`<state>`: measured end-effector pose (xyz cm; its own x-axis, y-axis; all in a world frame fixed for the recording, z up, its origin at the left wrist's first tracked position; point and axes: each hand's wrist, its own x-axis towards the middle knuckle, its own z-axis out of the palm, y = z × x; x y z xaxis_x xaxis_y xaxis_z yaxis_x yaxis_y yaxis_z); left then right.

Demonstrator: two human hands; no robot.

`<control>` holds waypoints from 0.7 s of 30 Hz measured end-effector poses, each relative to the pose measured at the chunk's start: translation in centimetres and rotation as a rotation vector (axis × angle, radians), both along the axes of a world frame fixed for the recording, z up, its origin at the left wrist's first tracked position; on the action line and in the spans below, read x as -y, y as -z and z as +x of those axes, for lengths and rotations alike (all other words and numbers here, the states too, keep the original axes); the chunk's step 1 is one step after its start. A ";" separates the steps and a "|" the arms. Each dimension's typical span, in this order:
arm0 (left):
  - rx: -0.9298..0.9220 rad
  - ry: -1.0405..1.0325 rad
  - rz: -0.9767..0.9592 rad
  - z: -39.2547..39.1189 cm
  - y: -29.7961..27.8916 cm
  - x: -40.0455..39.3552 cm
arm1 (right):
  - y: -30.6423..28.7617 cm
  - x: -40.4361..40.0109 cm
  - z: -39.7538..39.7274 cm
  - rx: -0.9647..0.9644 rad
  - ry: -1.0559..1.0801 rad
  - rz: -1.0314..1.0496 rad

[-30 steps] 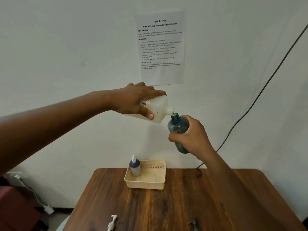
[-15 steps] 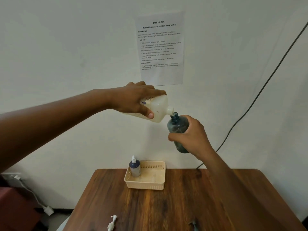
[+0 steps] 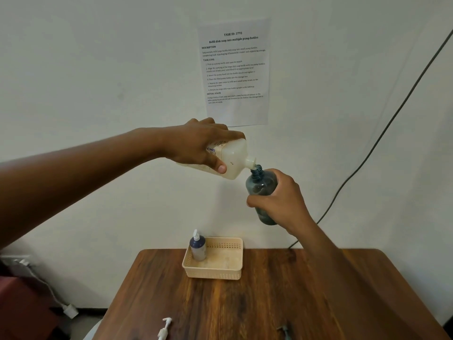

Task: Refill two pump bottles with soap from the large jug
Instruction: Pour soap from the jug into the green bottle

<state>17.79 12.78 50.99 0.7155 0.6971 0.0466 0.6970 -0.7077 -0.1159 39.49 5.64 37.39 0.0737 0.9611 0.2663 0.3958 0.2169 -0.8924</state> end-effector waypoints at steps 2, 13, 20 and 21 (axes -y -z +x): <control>0.004 0.006 0.003 0.0 0.0 -0.1 | 0.0 0.0 0.0 -0.001 0.002 0.001; 0.001 -0.006 0.013 -0.1 -0.4 0.2 | -0.5 0.2 -0.3 -0.005 -0.001 0.023; 0.018 -0.007 0.017 -0.3 -1.0 0.3 | -1.0 0.2 -0.3 -0.005 0.001 0.044; 0.019 -0.008 0.017 -0.3 -1.1 0.3 | -1.0 0.2 -0.4 -0.003 0.002 0.046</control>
<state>17.45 12.48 52.06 0.7091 0.7014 0.0720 0.7045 -0.7004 -0.1151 39.13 5.44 38.41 0.0764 0.9477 0.3099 0.3931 0.2570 -0.8828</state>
